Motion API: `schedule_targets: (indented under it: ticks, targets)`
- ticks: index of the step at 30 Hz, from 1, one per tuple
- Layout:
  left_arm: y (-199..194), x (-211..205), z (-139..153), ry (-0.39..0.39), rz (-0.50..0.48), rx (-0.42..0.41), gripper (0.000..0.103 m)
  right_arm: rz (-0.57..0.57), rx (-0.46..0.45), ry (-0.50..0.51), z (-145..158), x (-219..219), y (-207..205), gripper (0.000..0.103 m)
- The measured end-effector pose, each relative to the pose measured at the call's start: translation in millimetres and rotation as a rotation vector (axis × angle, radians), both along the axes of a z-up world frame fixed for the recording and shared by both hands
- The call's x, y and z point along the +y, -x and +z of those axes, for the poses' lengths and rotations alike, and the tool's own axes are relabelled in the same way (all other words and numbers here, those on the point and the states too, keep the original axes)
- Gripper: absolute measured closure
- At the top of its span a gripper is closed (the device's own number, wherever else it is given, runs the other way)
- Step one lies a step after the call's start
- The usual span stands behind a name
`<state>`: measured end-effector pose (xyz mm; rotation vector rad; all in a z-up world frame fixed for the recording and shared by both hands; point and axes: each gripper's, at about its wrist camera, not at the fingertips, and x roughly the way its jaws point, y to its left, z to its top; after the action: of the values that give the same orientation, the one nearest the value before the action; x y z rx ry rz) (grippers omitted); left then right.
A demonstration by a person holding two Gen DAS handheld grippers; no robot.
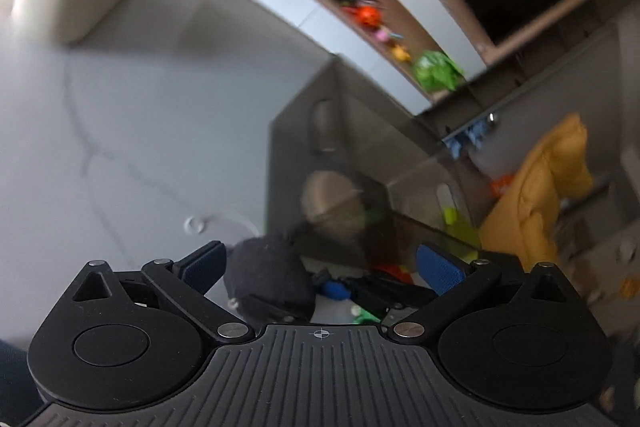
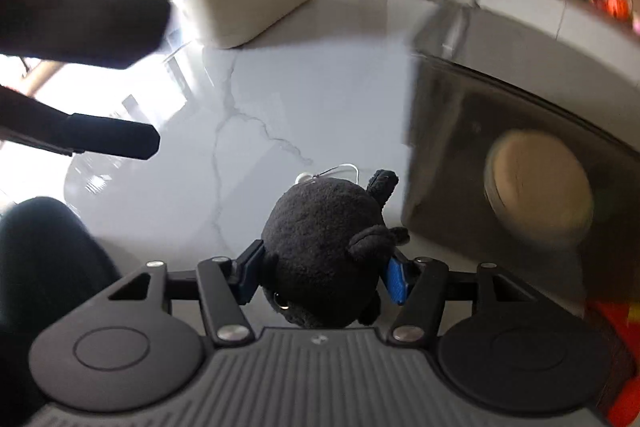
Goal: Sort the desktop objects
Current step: 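Move the right gripper to the black plush toy and grasp it, then carry the black plush into the bin and open the right gripper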
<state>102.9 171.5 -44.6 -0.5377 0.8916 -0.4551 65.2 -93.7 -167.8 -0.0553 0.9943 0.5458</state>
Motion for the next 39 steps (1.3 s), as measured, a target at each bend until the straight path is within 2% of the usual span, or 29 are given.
schedule_targets:
  ticks: [4,9,10,13,16,20,23,27,31,33,37,39]
  targets:
    - [12.5,-41.4,41.9,-0.097,-0.081,-0.104,0.000,-0.046,0.028,-0.118,30.8,-47.2,3.2,0.042]
    - [19.8,-94.5,95.3,-0.132,-0.136,-0.257,0.000,-0.135,0.016,-0.242,101.3,-122.8,-1.3,0.043]
    - [19.9,-104.3,103.9,-0.134,-0.146,-0.282,0.000,-0.151,0.004,-0.241,111.5,-135.1,-4.4,0.044]
    - [13.8,-128.7,118.8,-0.136,-0.181,-0.322,0.000,-0.214,-0.112,-0.175,139.7,-165.2,-3.3,0.043]
    - [-0.9,-143.6,116.5,-0.157,-0.209,-0.323,0.000,-0.292,-0.120,-0.181,150.8,-197.4,-17.2,0.044]
    - [-21.8,-160.1,112.0,-0.180,-0.230,-0.316,0.000,-0.367,-0.072,-0.184,145.3,-225.3,-50.6,0.044]
    - [-47.4,-143.1,93.6,-0.169,-0.145,-0.222,0.000,-0.377,-0.011,-0.133,131.1,-233.0,-86.8,0.043]
    - [-75.2,-140.3,64.1,-0.191,-0.205,-0.104,0.000,-0.301,0.191,-0.035,82.3,-206.2,-146.6,0.043]
    - [-95.1,-140.9,42.1,-0.117,-0.277,-0.010,0.000,-0.245,0.339,0.085,35.2,-179.0,-176.0,0.043]
    - [-102.2,-137.0,33.1,-0.082,-0.266,0.021,0.000,-0.254,0.327,0.105,31.9,-174.5,-178.3,0.043]
    - [-106.4,-116.0,25.1,-0.065,-0.189,0.042,0.000,-0.297,0.212,0.134,47.7,-177.4,-183.6,0.044]
    - [-104.8,-108.8,24.8,-0.046,-0.168,0.045,0.000,-0.334,0.205,0.084,47.3,-185.8,-192.0,0.044]
